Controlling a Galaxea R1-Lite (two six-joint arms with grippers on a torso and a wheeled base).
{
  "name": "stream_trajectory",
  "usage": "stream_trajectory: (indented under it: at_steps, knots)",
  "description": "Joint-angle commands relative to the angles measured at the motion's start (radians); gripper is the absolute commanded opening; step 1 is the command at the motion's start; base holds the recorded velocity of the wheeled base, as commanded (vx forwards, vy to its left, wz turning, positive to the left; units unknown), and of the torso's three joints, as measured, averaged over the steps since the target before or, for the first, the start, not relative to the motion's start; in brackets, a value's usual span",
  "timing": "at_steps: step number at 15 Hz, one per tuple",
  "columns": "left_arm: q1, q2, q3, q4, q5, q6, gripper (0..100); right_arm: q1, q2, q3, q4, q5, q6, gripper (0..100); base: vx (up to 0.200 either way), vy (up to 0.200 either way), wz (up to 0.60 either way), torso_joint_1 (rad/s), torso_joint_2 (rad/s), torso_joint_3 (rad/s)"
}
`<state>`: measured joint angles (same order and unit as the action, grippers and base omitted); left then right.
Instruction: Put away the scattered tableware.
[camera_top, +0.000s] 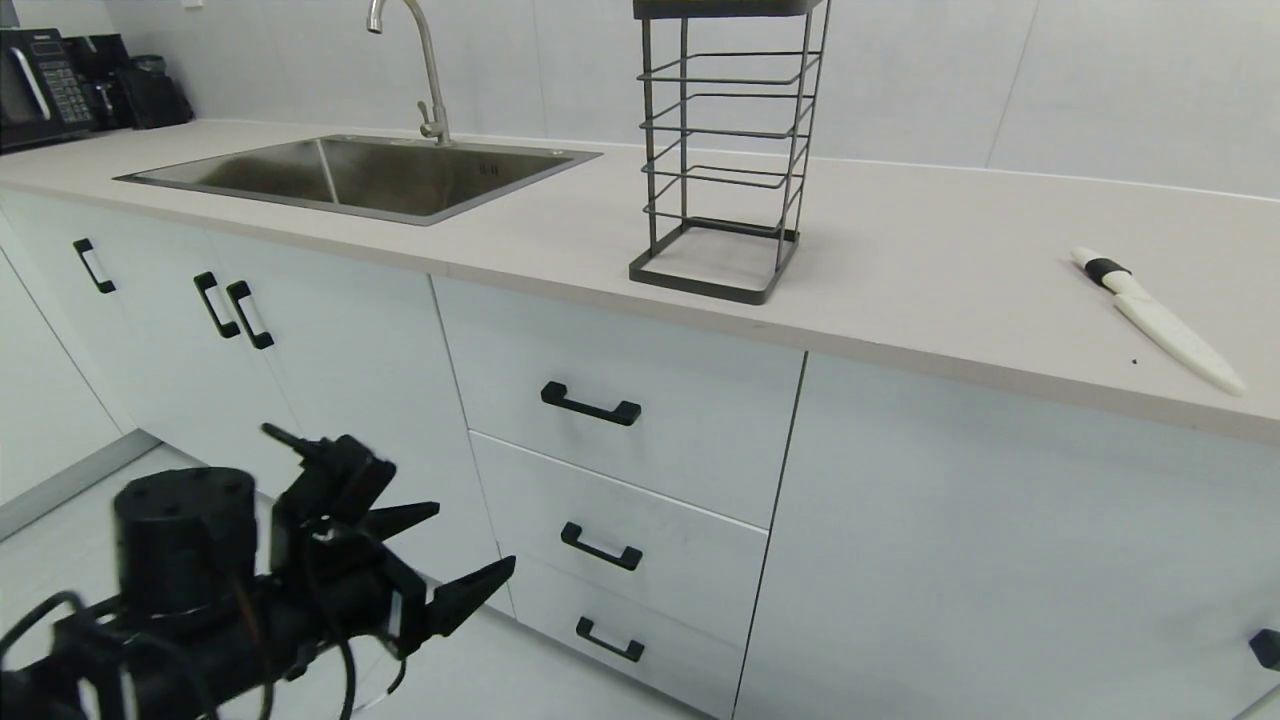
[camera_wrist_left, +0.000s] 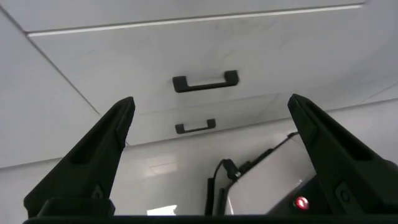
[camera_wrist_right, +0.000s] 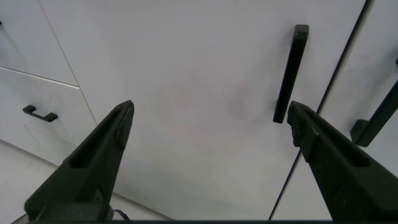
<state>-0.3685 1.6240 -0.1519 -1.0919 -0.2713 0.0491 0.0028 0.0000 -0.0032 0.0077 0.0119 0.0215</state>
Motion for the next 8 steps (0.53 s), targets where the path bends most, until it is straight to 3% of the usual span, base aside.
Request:
stream_trajectory:
  at_steps: [1,2,4,5,6,8]
  knots:
    - [0.088,-0.515,0.152,0.126,0.006,0.006,100,0.0,0.002,0.0,0.0,0.0,0.0,100,0.0,0.0,0.0,0.0,0.0,0.0]
    - [0.14,-0.651,0.152,0.182,0.004,0.024,100,0.0,0.002,0.0,0.0,0.0,0.0,100,0.0,0.0,0.0,0.0,0.0,0.0]
    - [0.258,-0.902,0.152,0.302,0.0,0.115,100,0.0,0.002,0.0,0.0,0.0,0.0,100,0.0,0.0,0.0,0.0,0.0,0.0]
    - [0.289,-0.954,0.149,0.328,0.0,0.136,100,0.0,0.002,0.0,0.0,0.0,0.0,100,0.0,0.0,0.0,0.0,0.0,0.0]
    - [0.358,-1.084,0.152,0.394,-0.002,0.159,100,0.0,0.002,0.0,0.0,0.0,0.0,100,0.0,0.0,0.0,0.0,0.0,0.0]
    - [0.379,-1.211,0.152,0.486,-0.003,0.161,100,0.0,0.002,0.0,0.0,0.0,0.0,100,0.0,0.0,0.0,0.0,0.0,0.0]
